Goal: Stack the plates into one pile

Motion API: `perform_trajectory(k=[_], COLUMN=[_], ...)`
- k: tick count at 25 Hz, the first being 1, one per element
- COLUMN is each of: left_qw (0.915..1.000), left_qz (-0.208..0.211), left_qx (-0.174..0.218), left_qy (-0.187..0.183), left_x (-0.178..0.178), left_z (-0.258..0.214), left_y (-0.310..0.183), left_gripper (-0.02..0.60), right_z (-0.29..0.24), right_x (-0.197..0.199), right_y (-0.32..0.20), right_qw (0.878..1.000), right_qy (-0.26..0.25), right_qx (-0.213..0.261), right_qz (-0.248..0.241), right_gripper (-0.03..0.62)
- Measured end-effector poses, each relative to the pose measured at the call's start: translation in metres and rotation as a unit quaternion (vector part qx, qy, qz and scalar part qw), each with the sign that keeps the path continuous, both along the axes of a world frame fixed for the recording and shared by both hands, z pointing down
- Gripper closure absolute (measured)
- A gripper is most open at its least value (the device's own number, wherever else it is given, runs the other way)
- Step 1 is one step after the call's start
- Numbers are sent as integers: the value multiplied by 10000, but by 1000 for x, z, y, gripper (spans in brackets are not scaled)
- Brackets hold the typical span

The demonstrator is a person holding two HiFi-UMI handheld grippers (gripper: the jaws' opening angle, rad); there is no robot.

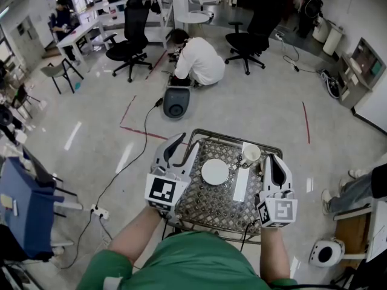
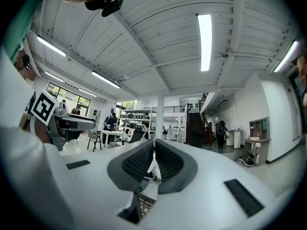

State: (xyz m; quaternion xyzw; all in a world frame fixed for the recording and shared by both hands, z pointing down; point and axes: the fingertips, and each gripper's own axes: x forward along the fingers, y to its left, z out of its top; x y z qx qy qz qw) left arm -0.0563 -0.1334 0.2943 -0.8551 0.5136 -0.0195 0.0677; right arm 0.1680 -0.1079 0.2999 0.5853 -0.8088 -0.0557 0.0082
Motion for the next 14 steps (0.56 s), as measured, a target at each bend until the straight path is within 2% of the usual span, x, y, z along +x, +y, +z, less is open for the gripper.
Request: perform_trajectory(k=[14], left_qw=[9999], left_qz=[22], left_qx=[-26], left_qy=[107], left_x=[-19], left_z=[10], left_y=[-8], left_gripper=[425], right_z=[7], right_x=[-20], right_y=[-5], right_qw=[10000], right_qy=[81], right_qx=[-34], right_qz=[13], right_gripper=[559])
